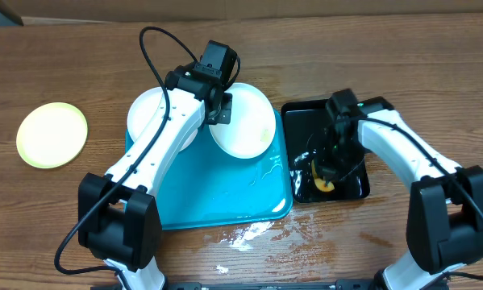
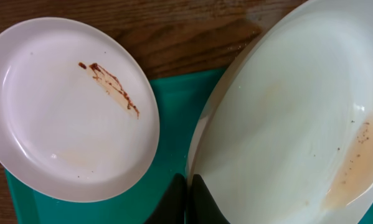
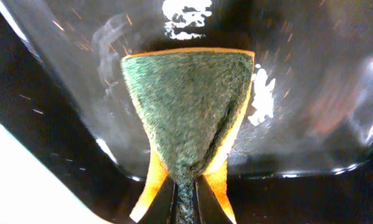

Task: Clean dirty plates on tray and stack at the side
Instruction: 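Carry the sponge into the black tray with the right gripper and release it, then lift the scrubbed white plate with the left gripper and set it on the yellow plate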

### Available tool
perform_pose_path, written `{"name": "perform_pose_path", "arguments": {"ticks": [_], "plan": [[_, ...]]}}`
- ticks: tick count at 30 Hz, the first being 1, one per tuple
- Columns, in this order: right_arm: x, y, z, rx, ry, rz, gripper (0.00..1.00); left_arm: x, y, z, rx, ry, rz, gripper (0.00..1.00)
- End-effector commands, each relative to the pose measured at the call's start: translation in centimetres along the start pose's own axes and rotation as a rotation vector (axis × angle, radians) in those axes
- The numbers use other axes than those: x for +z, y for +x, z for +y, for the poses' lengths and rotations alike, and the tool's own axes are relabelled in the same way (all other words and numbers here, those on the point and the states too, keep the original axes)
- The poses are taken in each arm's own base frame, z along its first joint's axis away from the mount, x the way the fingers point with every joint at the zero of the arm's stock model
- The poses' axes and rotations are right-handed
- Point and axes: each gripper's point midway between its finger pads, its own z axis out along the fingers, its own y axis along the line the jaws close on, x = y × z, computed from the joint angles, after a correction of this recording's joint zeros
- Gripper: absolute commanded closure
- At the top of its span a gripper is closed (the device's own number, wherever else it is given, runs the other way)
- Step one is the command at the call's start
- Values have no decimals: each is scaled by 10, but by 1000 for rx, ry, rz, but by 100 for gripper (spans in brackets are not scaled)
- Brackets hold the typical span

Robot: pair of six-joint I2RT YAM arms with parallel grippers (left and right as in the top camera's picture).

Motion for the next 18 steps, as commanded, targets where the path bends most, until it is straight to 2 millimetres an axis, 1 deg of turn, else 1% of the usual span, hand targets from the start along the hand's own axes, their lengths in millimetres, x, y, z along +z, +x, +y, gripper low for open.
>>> {"name": "perform_pose_path", "arguments": {"ticks": [1,4,6,9,10,12,14,15,17,18], "plan": [[-41,-17,11,-40,-62,-121,96,-24,-18,2,-29,10,-73,96],[-64,-28,7,-19,-89,-184,96,-35,-29,1,-35,20,-105,96],[-70,-31,0,6,-97,-200,96,-44,-37,0,-39,28,-130,96],[-72,-31,-13,44,-94,-187,96,-54,-47,-5,-41,42,-167,96],[-72,-31,-14,45,-93,-186,96,-55,-49,-7,-39,45,-175,96],[-72,-29,-18,47,-90,-177,96,-59,-53,-16,-28,61,-201,96],[-72,-28,-19,49,-88,-172,96,-63,-57,-31,-6,79,-232,96],[-72,-27,-19,50,-87,-169,96,-64,-58,-35,-1,82,-241,96],[-71,-25,-20,53,-83,-158,96,-71,-63,-53,21,106,-285,96],[-71,-23,-20,53,-82,-154,96,-73,-65,-59,27,112,-302,96]]}}
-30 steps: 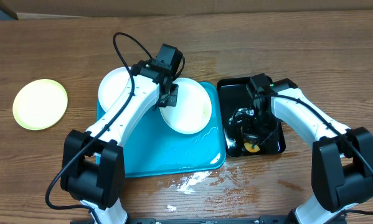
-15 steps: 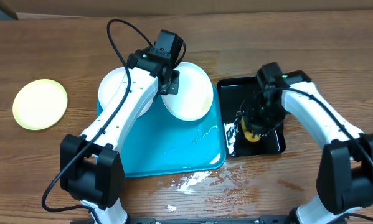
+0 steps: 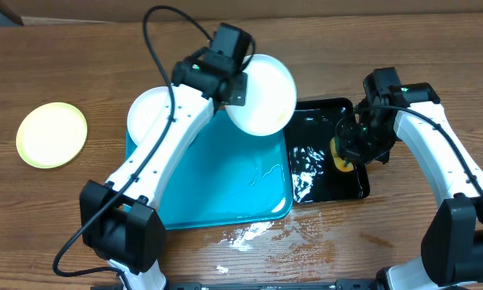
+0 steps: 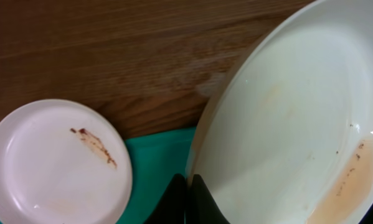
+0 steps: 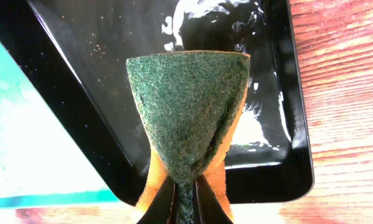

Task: Clean dirty plates on tray and stack at the side
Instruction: 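Lift the scrubbed white plate with the left gripper and set it on the yellow plate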

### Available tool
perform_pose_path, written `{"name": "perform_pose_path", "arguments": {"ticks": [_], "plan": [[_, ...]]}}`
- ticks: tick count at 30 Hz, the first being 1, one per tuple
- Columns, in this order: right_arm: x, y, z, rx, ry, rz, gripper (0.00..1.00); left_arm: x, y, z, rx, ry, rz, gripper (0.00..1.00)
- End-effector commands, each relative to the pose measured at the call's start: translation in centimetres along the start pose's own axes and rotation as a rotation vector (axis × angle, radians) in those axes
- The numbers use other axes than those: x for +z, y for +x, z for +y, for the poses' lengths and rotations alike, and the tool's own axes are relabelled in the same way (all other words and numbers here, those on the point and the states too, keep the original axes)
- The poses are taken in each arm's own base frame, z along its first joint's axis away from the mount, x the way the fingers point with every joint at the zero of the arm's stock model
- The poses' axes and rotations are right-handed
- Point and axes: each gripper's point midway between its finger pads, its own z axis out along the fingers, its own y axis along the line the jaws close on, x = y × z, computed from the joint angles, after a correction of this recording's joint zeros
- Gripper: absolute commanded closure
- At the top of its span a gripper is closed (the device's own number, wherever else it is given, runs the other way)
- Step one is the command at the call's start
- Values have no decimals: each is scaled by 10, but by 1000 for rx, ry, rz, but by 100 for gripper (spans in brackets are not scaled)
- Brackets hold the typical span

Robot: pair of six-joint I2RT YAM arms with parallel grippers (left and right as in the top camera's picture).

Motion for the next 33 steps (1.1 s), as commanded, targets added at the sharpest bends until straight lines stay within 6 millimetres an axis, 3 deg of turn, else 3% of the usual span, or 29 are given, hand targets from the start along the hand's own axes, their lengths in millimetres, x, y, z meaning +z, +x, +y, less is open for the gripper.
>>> {"name": "perform_pose_path", "arguments": {"ticks": [1,4,6,9,12,16,22,24,27,31,33], "plan": [[-11,0,4,-18,-13,-21,96,-27,-24,-30,19,37,-128,96],[-7,5,1,-12,-4,1,95,-32,-31,-44,36,27,-186,96],[-2,11,-3,-5,4,25,82,-36,-36,-54,46,27,-224,96],[9,21,-9,5,18,62,73,-43,-45,-67,89,-8,-298,96],[22,25,-14,12,18,71,70,-61,-57,-76,153,-117,-412,96],[23,24,-12,10,7,68,69,-87,-65,-84,188,-261,-526,96],[24,16,-10,2,-3,38,30,-111,-68,-88,181,-374,-612,96],[24,15,-9,0,-5,32,26,-117,-69,-83,162,-416,-631,96],[24,13,-8,-2,-8,25,14,-121,-65,-94,206,-411,-635,96],[24,11,-8,-4,-11,16,11,-129,-62,-115,241,-371,-664,96],[24,11,-8,-4,-10,17,9,-139,-66,-113,276,-437,-687,96]]}}
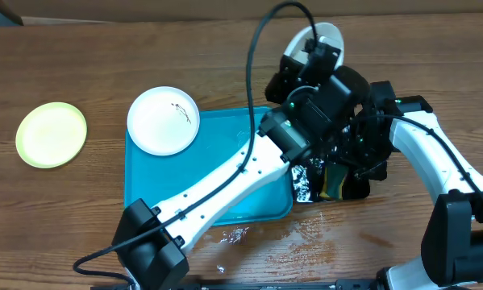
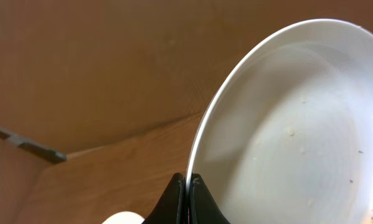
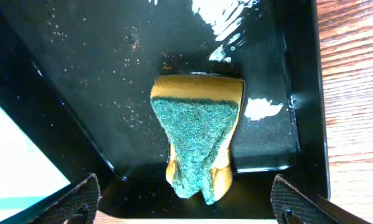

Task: Clean dirty plates on tray and stack at the side
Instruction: 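Lift the scrubbed white plate with the left gripper and set it on the yellow plate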

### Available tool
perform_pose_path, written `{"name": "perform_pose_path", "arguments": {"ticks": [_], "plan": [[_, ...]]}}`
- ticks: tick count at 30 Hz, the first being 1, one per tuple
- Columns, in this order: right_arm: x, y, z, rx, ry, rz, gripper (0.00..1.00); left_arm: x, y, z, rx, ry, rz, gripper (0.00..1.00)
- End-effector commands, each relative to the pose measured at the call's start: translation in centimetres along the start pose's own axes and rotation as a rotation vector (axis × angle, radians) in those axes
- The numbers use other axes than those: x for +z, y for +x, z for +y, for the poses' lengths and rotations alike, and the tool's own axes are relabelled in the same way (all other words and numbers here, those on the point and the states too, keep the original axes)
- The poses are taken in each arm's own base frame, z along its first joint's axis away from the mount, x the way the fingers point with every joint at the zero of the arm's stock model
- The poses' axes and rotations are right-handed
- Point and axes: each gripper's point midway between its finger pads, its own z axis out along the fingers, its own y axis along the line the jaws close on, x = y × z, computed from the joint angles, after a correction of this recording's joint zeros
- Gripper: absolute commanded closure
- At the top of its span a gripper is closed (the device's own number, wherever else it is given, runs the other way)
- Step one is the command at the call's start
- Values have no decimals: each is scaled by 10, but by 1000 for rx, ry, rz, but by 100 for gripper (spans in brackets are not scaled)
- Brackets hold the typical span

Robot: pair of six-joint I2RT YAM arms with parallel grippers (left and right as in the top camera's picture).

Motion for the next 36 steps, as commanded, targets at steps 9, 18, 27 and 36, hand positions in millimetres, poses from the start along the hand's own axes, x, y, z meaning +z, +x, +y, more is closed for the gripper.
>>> {"name": "perform_pose_path", "arguments": {"ticks": [9,18,27,36], "plan": [[-5,-2,3,-11,-15,-28,6,-15,-24,19,60,-95,-70,96],[-5,-3,3,-12,-16,-30,4,-16,-18,-7,111,-22,-69,96],[-5,-2,3,-9,-16,-28,4,-8,-7,-15,71,25,-37,96],[-5,-2,9,-11,-45,-22,4,16,10,1,0,28,37,96]]}}
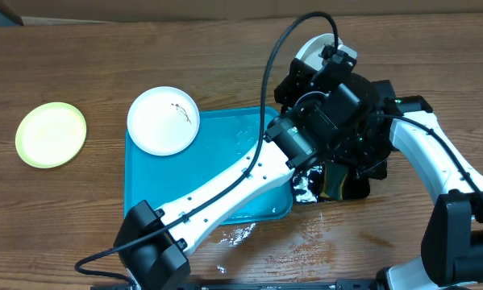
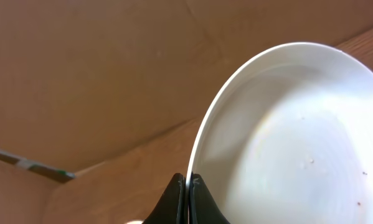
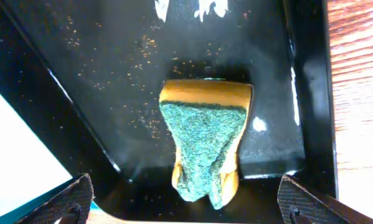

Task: Clean dirty plates on tray and stack at the side
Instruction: 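Lift the scrubbed white plate with the left gripper and set it on the yellow plate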

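Observation:
My left gripper (image 2: 187,185) is shut on the rim of a white plate (image 2: 292,137), held tilted on edge with a few specks on its face. In the overhead view that plate (image 1: 312,47) is raised over the back of the black tray (image 1: 362,192). A green-and-yellow sponge (image 3: 205,143) lies in the black tray (image 3: 99,74). My right gripper (image 3: 189,205) hangs open above it, fingers wide on either side. A second white plate (image 1: 164,121) with a brown smear rests on the teal tray's (image 1: 201,193) back left corner.
A yellow-green plate (image 1: 52,134) lies on the wooden table at far left. Water is spilled on the table (image 1: 249,234) in front of the teal tray. My left arm (image 1: 225,181) reaches diagonally across the teal tray. The right arm (image 1: 435,161) stands beside the black tray.
The left gripper with the plate has shifted slightly right and the plate has tipped a little. The right gripper is still open over the sponge, which lies where it did.
At first my left gripper held the smeared plate by its rim over the teal tray while the right was shut on the sponge in the black tray. Then the plate was farther back right. Later it stood on edge over the black tray and the sponge lay released.

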### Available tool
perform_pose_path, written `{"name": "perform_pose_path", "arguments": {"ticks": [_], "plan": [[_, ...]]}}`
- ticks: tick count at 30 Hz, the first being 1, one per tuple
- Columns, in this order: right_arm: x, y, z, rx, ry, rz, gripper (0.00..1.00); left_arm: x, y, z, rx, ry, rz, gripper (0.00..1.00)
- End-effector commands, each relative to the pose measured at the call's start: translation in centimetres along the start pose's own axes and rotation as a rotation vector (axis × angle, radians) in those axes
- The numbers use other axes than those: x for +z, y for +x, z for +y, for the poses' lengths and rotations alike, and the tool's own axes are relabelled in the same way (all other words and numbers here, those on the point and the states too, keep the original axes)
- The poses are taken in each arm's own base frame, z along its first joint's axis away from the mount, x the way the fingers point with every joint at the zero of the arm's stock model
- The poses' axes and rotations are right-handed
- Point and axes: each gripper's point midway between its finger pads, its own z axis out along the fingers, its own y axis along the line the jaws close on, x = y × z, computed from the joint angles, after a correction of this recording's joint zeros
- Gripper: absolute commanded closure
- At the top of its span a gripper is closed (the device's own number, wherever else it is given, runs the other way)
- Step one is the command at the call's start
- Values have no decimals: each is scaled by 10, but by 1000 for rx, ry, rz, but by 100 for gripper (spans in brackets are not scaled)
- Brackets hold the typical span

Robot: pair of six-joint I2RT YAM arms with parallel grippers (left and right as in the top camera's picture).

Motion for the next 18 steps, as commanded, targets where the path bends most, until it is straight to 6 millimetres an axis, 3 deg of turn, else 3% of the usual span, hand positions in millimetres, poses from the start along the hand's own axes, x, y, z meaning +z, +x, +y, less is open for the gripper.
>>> {"name": "perform_pose_path", "arguments": {"ticks": [1,3,7,9,10,11,12,13,14,16,18], "plan": [[-5,1,4,-6,-21,-12,4,20,16,5,-103,51,64,96],[-5,1,4,-6,-21,-13,4,14,17,-4,-98,112,71,96],[-5,0,4,-7,-22,-15,3,-6,-6,-15,0,104,-20,96],[-5,1,4,-6,-20,-11,3,-10,-15,19,-19,-105,-42,96],[-5,1,4,-5,-21,-12,3,-8,-16,23,-76,-119,-48,96],[-5,0,4,-7,-23,-16,3,-9,-16,-15,37,90,-58,96],[-5,-1,5,-8,-24,-19,3,-11,-15,-23,106,128,-63,96],[-5,0,5,-7,-23,-18,3,-10,-17,-3,97,-5,-56,96],[-5,0,4,-7,-23,-17,3,-10,-18,11,-19,-83,-55,96],[-5,-1,5,-8,-24,-20,3,-15,-16,-17,117,59,-62,96],[-5,0,5,-8,-23,-18,3,-16,-18,-6,55,-32,-63,96]]}}
